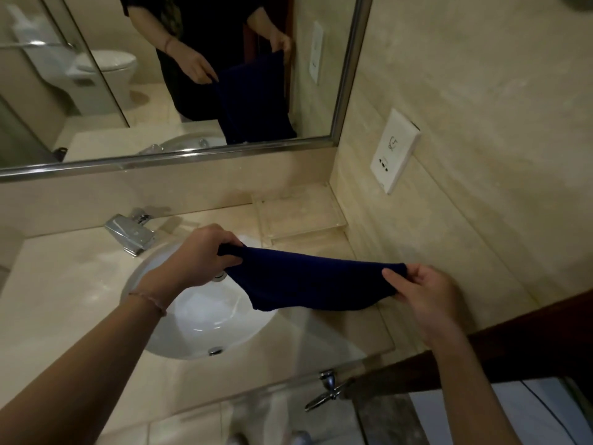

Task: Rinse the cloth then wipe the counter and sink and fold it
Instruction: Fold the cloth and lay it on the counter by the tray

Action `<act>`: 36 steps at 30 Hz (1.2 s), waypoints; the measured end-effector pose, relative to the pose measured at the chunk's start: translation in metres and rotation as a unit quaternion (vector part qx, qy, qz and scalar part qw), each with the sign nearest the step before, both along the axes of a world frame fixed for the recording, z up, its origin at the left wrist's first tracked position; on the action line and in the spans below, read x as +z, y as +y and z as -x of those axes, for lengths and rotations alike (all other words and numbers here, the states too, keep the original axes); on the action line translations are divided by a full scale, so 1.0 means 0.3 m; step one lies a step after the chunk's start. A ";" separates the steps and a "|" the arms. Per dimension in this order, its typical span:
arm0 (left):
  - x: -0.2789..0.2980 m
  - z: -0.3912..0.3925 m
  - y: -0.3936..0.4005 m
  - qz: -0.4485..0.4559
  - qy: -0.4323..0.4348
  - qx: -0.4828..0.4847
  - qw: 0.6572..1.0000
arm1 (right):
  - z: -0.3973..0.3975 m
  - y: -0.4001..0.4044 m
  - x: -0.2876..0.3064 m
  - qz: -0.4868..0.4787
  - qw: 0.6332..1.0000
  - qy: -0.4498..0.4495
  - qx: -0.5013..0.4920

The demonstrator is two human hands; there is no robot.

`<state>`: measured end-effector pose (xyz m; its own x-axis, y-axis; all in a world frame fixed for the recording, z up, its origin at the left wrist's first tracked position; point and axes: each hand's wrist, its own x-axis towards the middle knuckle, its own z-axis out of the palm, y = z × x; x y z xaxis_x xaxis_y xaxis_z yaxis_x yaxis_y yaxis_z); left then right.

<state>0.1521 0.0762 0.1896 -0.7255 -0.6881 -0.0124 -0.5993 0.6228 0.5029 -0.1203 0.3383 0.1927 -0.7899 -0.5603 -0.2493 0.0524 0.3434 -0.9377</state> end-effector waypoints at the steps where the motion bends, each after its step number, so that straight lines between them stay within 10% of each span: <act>1: 0.000 -0.002 0.003 0.006 -0.004 -0.005 1.000 | -0.001 0.004 0.001 0.002 1.000 -0.003 -0.012; 24: 0.080 0.127 -0.054 -0.055 0.276 0.235 0.930 | 0.103 -0.238 0.246 0.181 0.979 0.078 -0.047; 28: -0.067 0.066 0.052 0.044 0.236 0.229 0.943 | 0.020 -0.144 0.122 0.139 0.986 0.079 -0.046; 36: -0.377 -0.081 0.325 -0.094 0.117 0.163 0.975 | -0.095 0.152 -0.235 0.013 0.995 -0.052 -0.083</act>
